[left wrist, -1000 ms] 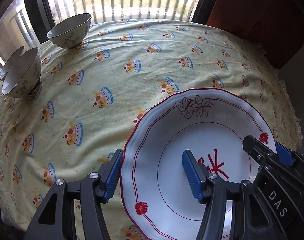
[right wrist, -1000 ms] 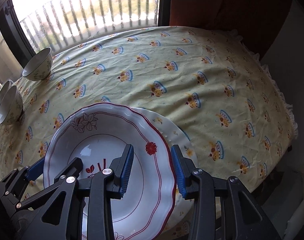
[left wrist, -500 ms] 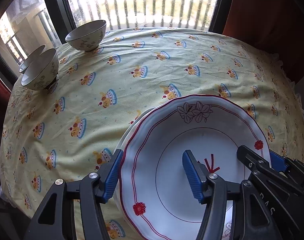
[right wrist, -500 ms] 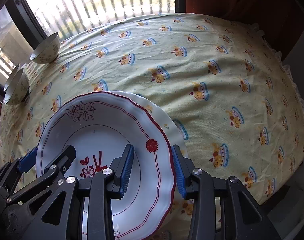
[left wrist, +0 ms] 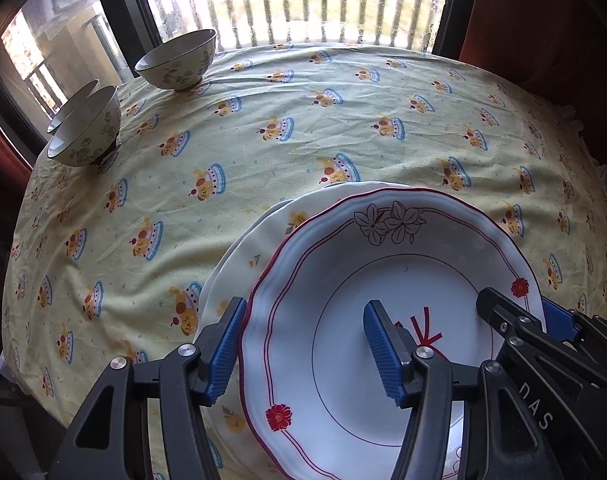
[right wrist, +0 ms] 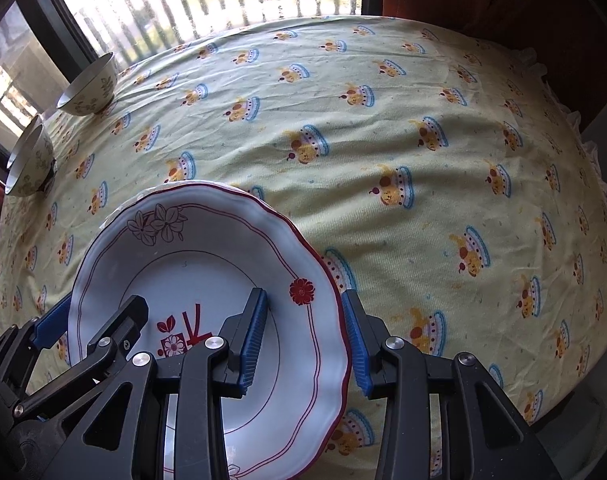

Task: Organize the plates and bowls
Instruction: 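Lower the dish onto the plate stack and open both grippers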

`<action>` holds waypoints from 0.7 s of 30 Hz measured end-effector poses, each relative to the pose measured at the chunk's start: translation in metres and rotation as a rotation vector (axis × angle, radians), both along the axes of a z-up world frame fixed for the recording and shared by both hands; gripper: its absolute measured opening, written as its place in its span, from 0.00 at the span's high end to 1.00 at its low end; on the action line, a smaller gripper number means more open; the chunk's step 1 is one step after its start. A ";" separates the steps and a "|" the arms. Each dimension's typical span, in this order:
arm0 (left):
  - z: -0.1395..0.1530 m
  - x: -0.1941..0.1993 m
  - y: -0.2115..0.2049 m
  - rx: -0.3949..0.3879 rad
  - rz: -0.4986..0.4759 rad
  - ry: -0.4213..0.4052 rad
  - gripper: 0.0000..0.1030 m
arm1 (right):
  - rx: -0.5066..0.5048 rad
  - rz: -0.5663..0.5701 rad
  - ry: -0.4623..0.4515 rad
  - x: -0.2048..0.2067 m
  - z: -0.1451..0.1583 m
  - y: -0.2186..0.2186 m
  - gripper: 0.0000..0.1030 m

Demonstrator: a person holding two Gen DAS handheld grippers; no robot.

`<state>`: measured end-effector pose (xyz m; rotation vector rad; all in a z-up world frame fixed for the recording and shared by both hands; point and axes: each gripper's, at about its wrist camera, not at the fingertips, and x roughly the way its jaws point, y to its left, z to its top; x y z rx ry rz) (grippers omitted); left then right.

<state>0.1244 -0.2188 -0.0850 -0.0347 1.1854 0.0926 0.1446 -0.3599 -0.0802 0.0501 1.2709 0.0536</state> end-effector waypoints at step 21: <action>-0.001 -0.002 0.002 0.029 0.026 -0.013 0.36 | 0.005 0.035 -0.039 -0.007 0.013 -0.001 0.74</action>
